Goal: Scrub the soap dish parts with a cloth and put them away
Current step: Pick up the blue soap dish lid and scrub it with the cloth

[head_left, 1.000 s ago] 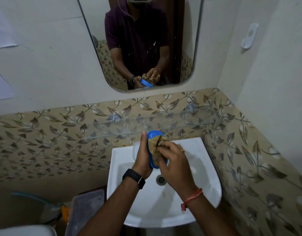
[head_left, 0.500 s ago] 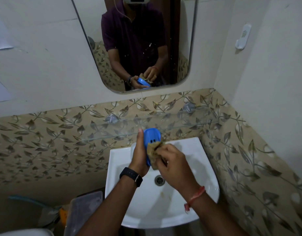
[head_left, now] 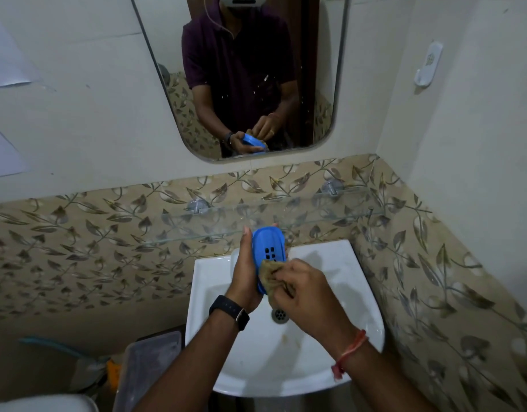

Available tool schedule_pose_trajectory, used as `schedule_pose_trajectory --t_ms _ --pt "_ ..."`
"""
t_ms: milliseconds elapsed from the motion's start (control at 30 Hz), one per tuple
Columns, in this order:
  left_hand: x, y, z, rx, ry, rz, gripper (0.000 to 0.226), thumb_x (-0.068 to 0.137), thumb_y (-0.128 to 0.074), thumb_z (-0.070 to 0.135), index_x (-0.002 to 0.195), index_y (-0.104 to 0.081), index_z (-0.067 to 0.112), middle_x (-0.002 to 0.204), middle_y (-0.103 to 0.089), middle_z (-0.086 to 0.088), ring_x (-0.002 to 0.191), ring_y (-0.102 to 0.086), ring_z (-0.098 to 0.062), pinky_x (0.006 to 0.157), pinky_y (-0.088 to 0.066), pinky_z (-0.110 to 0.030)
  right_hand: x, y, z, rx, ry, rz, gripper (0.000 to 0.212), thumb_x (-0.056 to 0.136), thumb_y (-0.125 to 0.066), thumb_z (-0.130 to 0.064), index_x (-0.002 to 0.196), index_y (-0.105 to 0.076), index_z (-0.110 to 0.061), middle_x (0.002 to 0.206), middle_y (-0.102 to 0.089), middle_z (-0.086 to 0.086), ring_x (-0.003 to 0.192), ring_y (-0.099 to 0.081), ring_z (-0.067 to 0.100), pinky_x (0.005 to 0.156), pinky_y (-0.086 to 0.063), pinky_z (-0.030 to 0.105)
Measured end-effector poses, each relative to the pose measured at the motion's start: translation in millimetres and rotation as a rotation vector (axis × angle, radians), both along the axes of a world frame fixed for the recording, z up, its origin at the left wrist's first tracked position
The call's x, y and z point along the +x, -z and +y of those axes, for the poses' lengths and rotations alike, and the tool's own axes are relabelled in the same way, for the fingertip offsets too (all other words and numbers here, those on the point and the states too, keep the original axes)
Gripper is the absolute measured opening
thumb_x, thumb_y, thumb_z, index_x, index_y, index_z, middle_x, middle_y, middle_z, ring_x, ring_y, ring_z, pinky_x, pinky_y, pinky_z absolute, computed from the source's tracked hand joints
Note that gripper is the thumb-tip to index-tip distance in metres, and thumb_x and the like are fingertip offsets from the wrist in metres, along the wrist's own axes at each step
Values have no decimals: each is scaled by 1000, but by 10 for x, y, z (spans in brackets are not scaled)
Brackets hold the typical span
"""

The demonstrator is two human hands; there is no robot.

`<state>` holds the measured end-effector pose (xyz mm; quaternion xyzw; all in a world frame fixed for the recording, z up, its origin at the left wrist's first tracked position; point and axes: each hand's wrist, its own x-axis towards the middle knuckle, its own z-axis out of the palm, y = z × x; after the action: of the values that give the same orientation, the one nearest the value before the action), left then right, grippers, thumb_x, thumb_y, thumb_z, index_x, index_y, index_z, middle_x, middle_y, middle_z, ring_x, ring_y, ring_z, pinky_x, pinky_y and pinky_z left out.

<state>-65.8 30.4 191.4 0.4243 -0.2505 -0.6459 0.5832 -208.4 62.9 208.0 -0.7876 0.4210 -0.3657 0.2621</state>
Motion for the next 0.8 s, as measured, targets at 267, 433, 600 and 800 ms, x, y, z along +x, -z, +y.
schedule_pose_trajectory --t_ms 267,433,600,800 --pt "-77 -48 31 -20 45 -30 70 95 -35 70 131 -67 20 117 -74 -10 100 -73 -23 84 -60 -36 91 -291 -280 -123 159 -103 22 86 -65 -6 105 -75 -11 96 -62 -1 86 -59 2 85 -48 11" --pt "73 -54 -30 -31 41 16 75 91 -36 76 136 -65 22 101 -68 -11 84 -64 -22 78 -56 -36 -26 -79 -4 -15 -140 18 13 82 -64 -7 90 -74 -11 92 -59 -6 82 -61 9 77 -50 18" --pt "106 -55 -11 -64 17 53 75 88 -39 76 132 -68 23 101 -72 -11 86 -69 -24 77 -60 -39 -267 -71 -297 -23 183 48 13 84 -66 -4 90 -77 -6 86 -61 3 76 -59 15 73 -53 29" --pt "-90 -15 -3 -63 42 -31 68 90 -42 74 115 -77 22 107 -76 -9 94 -74 -23 79 -61 -35 72 -394 -355 -131 80 -9 24 86 -60 -2 104 -74 -9 98 -58 -1 88 -54 6 84 -41 8"
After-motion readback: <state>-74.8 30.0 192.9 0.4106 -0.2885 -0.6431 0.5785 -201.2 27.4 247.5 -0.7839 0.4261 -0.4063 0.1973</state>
